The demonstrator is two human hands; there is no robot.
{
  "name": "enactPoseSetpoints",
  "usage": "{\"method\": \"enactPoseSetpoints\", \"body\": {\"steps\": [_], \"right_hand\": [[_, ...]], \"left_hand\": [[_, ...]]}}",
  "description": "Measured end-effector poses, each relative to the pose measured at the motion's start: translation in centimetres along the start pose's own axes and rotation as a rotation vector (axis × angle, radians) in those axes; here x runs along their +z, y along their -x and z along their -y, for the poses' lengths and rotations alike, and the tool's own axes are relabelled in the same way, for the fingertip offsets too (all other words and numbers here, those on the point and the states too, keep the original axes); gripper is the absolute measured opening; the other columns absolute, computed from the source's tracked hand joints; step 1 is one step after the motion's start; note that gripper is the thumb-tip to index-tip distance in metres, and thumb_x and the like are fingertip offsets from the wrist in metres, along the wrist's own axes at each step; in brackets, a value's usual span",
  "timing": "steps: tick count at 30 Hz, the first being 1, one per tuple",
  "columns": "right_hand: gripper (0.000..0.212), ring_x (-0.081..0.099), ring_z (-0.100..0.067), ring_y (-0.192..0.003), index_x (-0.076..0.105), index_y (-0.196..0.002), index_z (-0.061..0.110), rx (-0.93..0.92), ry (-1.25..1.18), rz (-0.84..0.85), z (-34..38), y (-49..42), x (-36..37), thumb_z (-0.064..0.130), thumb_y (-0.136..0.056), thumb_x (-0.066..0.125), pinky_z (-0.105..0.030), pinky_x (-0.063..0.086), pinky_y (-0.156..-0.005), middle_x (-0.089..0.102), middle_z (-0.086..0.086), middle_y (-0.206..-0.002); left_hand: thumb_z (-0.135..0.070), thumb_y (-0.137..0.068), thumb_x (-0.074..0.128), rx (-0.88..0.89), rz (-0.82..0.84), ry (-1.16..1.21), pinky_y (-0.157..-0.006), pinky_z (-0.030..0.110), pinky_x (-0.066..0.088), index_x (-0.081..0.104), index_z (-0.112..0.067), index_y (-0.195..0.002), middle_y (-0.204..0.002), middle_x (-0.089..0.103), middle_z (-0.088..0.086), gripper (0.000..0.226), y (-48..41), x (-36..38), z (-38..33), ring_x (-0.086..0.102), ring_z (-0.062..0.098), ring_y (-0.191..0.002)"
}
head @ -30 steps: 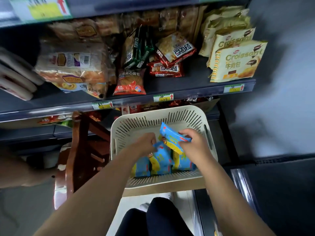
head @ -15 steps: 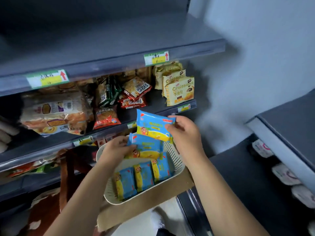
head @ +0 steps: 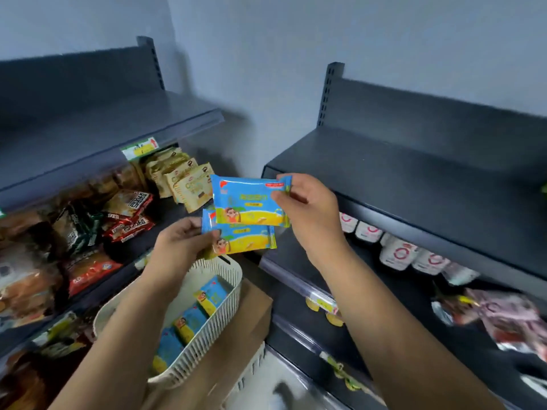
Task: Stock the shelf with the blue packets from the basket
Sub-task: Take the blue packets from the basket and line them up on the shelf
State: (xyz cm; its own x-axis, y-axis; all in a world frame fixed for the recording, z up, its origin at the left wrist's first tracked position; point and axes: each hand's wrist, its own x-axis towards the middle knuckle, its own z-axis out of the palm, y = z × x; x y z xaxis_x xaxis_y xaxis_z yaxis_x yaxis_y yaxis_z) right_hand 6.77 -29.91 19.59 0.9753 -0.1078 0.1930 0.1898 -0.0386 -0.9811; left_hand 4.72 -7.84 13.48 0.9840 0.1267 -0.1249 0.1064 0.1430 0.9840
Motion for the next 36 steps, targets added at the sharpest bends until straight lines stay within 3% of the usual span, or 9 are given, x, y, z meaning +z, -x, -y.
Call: {"method": "enactPoseSetpoints", "body": {"steps": [7,12,16,18,21,24,28,33,36], "right_hand": [[0.018,0.076,-0.018,-0.092,0.071,-0.103,0.017,-0.084,0.007,-0.26,5.6,3.8,-12.0,0.004,-0.09,0.074,-0.036,0.062,-0.076,0.078,-0.003,-0.099],[0.014,0.075,-0.014,-0.086,0.069,-0.094,0.018,-0.17,0.086,-0.455,8.5,6.7,-21.0,0.008,-0.089,0.076,-0.039,0.062,-0.075,0.077,0.001,-0.092],[0.034,0.05,0.002,-0.055,0.049,-0.072,0.023,-0.218,0.153,-0.565,9.9,9.4,-28.6,0.011,-0.089,0.076,-0.017,0.041,-0.059,0.054,0.023,-0.056],[0.035,0.053,-0.006,-0.06,0.048,-0.071,0.023,-0.225,0.146,-0.633,10.4,10.8,-32.6,0.012,-0.087,0.078,-0.027,0.045,-0.063,0.055,0.014,-0.058],[0.02,0.059,-0.027,-0.071,0.06,-0.077,0.027,-0.279,0.13,-0.696,11.2,13.2,-38.0,0.018,-0.083,0.076,-0.044,0.049,-0.069,0.062,-0.034,-0.084],[0.021,0.054,-0.019,-0.066,0.063,-0.085,0.027,-0.309,0.163,-0.767,11.9,15.6,-44.2,0.009,-0.09,0.072,-0.037,0.046,-0.062,0.064,-0.026,-0.077],[0.021,0.063,-0.05,-0.079,0.067,-0.095,0.036,-0.36,0.247,-0.8,12.3,17.8,-52.2,0.015,-0.093,0.068,-0.058,0.055,-0.066,0.064,-0.036,-0.092],[0.017,0.063,-0.052,-0.089,0.068,-0.101,0.028,-0.374,0.233,-0.833,12.1,19.5,-60.4,0.012,-0.095,0.068,-0.059,0.055,-0.071,0.069,-0.03,-0.094],[0.016,0.071,-0.042,-0.087,0.068,-0.102,0.024,-0.358,0.204,-0.865,11.9,20.3,-63.9,0.009,-0.096,0.068,-0.053,0.059,-0.074,0.073,-0.022,-0.092]], "left_hand": [[-0.003,-0.092,0.068,0.062,0.257,0.012,-0.095,0.045,0.056,0.067,0.003,-0.112,-0.109,0.076,0.02,0.021,1.7,11.9,-3.3,0.074,0.034,-0.1],[-0.001,-0.092,0.069,0.087,0.38,-0.005,-0.089,0.043,0.061,0.067,0.005,-0.111,-0.106,0.077,0.021,0.021,4.4,21.5,-4.8,0.074,0.035,-0.096],[-0.001,-0.092,0.069,0.149,0.509,-0.089,-0.078,0.036,0.06,0.071,-0.003,-0.108,-0.104,0.079,0.015,0.016,7.5,29.9,-5.3,0.075,0.029,-0.09],[-0.002,-0.092,0.07,0.15,0.571,-0.101,-0.084,0.04,0.059,0.071,-0.003,-0.109,-0.105,0.079,0.013,0.017,9.5,34.4,-5.2,0.076,0.028,-0.093],[-0.005,-0.092,0.072,0.147,0.644,-0.106,-0.089,0.042,0.06,0.072,-0.005,-0.109,-0.103,0.08,0.009,0.017,12.7,41.2,-4.8,0.077,0.028,-0.098],[-0.007,-0.093,0.072,0.129,0.695,-0.103,-0.095,0.046,0.059,0.072,-0.004,-0.11,-0.104,0.08,0.008,0.017,16.3,48.1,-3.8,0.076,0.028,-0.101],[-0.007,-0.092,0.074,0.09,0.757,-0.09,-0.095,0.049,0.059,0.07,-0.001,-0.107,-0.108,0.078,0.013,0.017,21.5,57.1,-2.0,0.075,0.028,-0.104],[-0.002,-0.094,0.07,0.105,0.824,-0.112,-0.056,0.016,0.054,0.067,-0.012,-0.089,-0.072,0.076,-0.01,0.012,26.0,66.2,0.3,0.073,0.003,-0.072],[-0.001,-0.092,0.072,0.11,0.8,-0.128,-0.061,0.02,0.057,0.07,-0.012,-0.096,-0.088,0.078,-0.001,0.012,26.7,70.0,1.3,0.076,0.008,-0.079]]}}
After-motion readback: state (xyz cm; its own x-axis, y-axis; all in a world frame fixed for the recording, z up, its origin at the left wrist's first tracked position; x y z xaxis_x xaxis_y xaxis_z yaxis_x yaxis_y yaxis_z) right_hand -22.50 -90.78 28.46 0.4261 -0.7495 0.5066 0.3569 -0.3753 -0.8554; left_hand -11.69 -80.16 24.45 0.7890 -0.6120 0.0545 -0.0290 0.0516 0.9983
